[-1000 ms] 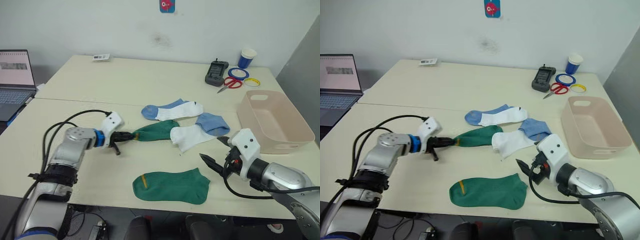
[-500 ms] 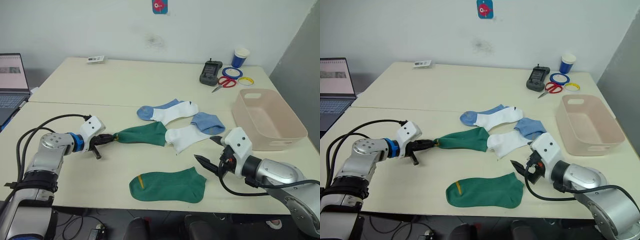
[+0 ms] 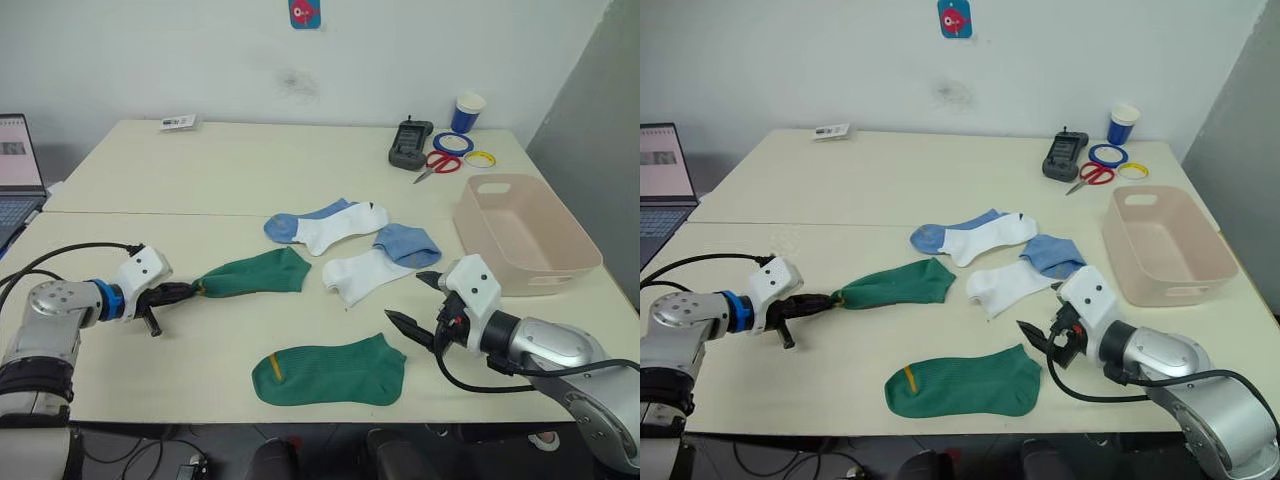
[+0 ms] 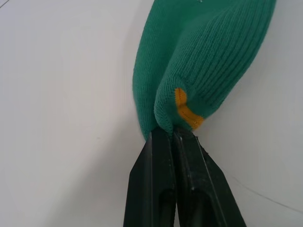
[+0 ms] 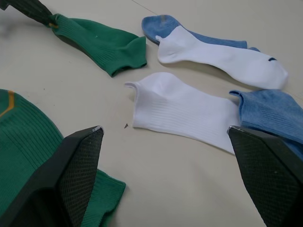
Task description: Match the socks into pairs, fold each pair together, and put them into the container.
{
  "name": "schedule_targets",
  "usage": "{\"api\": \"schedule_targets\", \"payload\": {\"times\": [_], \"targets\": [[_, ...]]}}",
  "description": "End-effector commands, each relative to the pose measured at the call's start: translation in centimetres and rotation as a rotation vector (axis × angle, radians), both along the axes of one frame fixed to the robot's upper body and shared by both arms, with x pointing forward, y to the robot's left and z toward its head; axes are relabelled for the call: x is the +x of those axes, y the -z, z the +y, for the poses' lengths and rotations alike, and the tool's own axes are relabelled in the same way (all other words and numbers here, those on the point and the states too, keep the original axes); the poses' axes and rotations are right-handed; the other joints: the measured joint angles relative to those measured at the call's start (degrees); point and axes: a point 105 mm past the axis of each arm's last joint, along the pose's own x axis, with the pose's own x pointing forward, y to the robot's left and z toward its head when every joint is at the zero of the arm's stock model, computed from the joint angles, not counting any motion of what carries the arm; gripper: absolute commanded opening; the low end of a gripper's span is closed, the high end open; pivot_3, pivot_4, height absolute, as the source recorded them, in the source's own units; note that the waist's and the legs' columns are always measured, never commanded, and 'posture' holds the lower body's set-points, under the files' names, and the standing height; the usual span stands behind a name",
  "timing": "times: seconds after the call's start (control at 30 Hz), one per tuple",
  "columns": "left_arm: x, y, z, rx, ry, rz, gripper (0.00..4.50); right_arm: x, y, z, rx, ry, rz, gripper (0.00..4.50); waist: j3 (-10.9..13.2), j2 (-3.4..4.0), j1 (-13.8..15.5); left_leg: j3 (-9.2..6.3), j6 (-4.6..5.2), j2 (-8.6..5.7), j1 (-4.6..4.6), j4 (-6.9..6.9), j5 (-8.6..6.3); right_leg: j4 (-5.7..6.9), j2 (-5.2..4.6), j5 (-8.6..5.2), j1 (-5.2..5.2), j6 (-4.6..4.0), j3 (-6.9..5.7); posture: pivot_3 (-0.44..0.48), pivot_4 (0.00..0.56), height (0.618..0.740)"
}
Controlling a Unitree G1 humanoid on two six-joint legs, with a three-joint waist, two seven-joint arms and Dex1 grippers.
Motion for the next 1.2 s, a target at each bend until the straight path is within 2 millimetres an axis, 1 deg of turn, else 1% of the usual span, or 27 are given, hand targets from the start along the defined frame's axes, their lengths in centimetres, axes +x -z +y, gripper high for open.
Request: {"api": "schedule_targets", "payload": {"times": [0.03, 0.07, 0.13, 0.2, 0.23, 0.33, 0.4, 0.43, 0.57, 0.67, 0.7, 0.8, 0.83, 0.9, 1.0, 1.1, 1.2], "targets": [[-1.2, 0.6, 0.3, 0.017, 0.005, 0.091, 0.45, 0.1, -1.1, 0.3, 0.013, -0.009, -0.059, 4.50, 0.0, 0.00, 0.1, 0.00, 0.00, -0.02, -0.01, 0.00, 0.00, 0.00, -0.01, 0.00, 0.00, 0.00, -0.01, 0.000, 0.150, 0.725], [-1.3, 0.5, 0.4, 0.040, 0.014, 0.083, 0.62, 0.1, -1.1, 0.3, 0.014, -0.011, -0.059, 4.50, 0.0, 0.00, 0.1, 0.00, 0.00, -0.03, -0.02, 0.01, 0.00, -0.01, -0.02, 0.00, 0.00, 0.00, 0.00, 0.000, 0.150, 0.725], [-1.6, 0.2, 0.8, 0.089, 0.034, 0.052, 1.24, 0.1, -1.1, 0.4, 0.016, -0.014, -0.060, 4.50, 0.0, 0.00, 0.1, 0.02, 0.00, -0.04, -0.02, 0.01, 0.00, -0.03, -0.05, 0.00, 0.00, 0.00, 0.03, 0.000, 0.150, 0.725], [-2.0, -1.0, 1.3, 0.104, 0.061, -0.003, 1.89, 0.2, -1.2, 0.5, 0.022, -0.019, -0.060, 4.50, 0.0, 0.00, 0.1, 0.01, 0.00, -0.03, -0.01, 0.01, 0.00, -0.03, -0.05, 0.00, 0.00, 0.00, 0.01, 0.000, 0.150, 0.725], [-2.1, -1.3, 1.4, 0.105, 0.067, -0.017, 2.26, 0.2, -1.2, 0.6, 0.024, -0.021, -0.060, 4.50, 0.0, 0.00, 0.1, 0.02, 0.00, -0.02, -0.02, 0.00, 0.00, -0.03, -0.05, 0.00, -0.02, 0.00, 0.01, 0.000, 0.150, 0.725], [-3.1, -2.2, 1.3, 0.207, 0.215, -0.119, 3.28, 0.2, -1.2, 1.1, 0.034, -0.038, -0.061, 4.50, 0.0, -0.01, 0.2, 0.02, 0.00, 0.00, -0.03, -0.02, 0.00, -0.04, -0.05, 0.00, -0.04, -0.01, 0.00, 0.000, 0.150, 0.725], [-3.4, -2.4, 1.3, 0.267, 0.283, -0.157, 3.94, 0.2, -1.2, 1.4, 0.039, -0.054, -0.063, 4.50, 0.0, -0.01, 0.4, 0.01, 0.00, -0.02, -0.07, -0.03, 0.00, -0.05, -0.08, -0.01, -0.06, -0.02, -0.02, 0.000, 0.150, 0.725], [-3.4, -2.5, 1.3, 0.291, 0.313, -0.170, 4.18, 0.2, -1.2, 1.6, 0.041, -0.062, -0.065, 4.50, 0.0, -0.01, 0.4, 0.00, 0.00, -0.02, -0.08, -0.03, 0.00, -0.06, -0.09, -0.01, -0.06, -0.02, -0.03, 0.000, 0.150, 0.725], [-3.2, -2.6, 0.8, 0.334, 0.395, -0.212, 4.18, 0.2, -1.4, 2.1, 0.038, -0.090, -0.072, 4.50, 0.0, -0.02, 1.0, 0.01, 0.00, -0.03, -0.12, 0.01, 0.00, -0.07, -0.10, -0.01, -0.07, -0.02, -0.05, 0.000, 0.150, 0.725], [-2.7, -2.7, 0.3, 0.298, 0.396, -0.245, 4.18, 0.2, -1.4, 2.4, 0.038, -0.099, -0.077, 4.50, 0.0, -0.02, 1.4, 0.02, 0.01, -0.04, -0.13, 0.01, 0.00, -0.09, -0.10, -0.01, -0.07, -0.02, -0.05, 0.000, 0.150, 0.725], [-2.3, -2.9, 0.3, 0.261, 0.364, -0.251, 4.18, 0.2, -1.5, 2.5, 0.038, -0.102, -0.078, 4.50, 0.0, -0.02, 1.6, 0.03, 0.01, -0.04, -0.14, 0.01, 0.00, -0.09, -0.10, -0.01, -0.08, -0.02, -0.05, 0.000, 0.150, 0.725], [-0.7, -4.3, 1.0, 0.021, 0.131, -0.198, 4.18, 0.2, -1.5, 2.7, 0.041, -0.106, -0.080, 4.50, 0.0, -0.03, 1.6, 0.02, 0.01, -0.03, -0.18, 0.01, 0.00, -0.08, -0.09, -0.01, -0.10, -0.02, -0.07, 0.000, 0.150, 0.725], [-0.6, -4.6, 1.1, -0.025, 0.094, -0.172, 4.35, 0.2, -1.5, 2.7, 0.042, -0.106, -0.080, 4.50, 0.0, -0.09, 1.5, -0.03, 0.01, -0.03, -0.22, 0.02, 0.00, -0.08, -0.07, -0.01, -0.10, -0.02, -0.12, 0.000, 0.150, 0.725], [-0.8, -5.0, 0.8, -0.125, 0.043, -0.103, 4.35, 0.2, -1.5, 2.8, 0.044, -0.107, -0.078, 4.50, 0.0, -0.13, 1.5, -0.18, 0.01, 0.01, -0.36, 0.08, 0.00, -0.07, 0.00, -0.01, -0.16, -0.02, -0.23, 0.000, 0.150, 0.725], [-0.5, -6.5, 0.0, -0.259, -0.026, -0.067, 4.35, 0.2, -1.5, 2.8, 0.046, -0.109, -0.077, 4.50, 0.0, -0.12, 1.5, -0.25, 0.01, -0.02, -0.41, 0.10, 0.00, -0.07, -0.02, -0.01, -0.16, -0.02, -0.27, 0.000, 0.150, 0.725], [-1.0, -7.3, -0.9, -0.325, -0.047, -0.027, 4.35, 0.3, -1.5, 2.9, 0.049, -0.112, -0.077, 4.50, 0.0, -0.12, 1.6, -0.29, 0.01, -0.02, -0.43, 0.15, 0.00, -0.07, -0.03, -0.01, -0.14, -0.02, -0.30, 0.000, 0.150, 0.725], [-1.7, -7.5, -1.4, -0.300, -0.026, -0.015, 4.35, 0.4, -1.5, 3.0, 0.049, -0.117, -0.076, 4.50, 0.0, -0.11, 1.5, -0.28, 0.00, -0.03, -0.42, 0.15, 0.00, -0.07, -0.03, -0.01, -0.13, -0.02, -0.27, 0.000, 0.150, 0.725]]}}
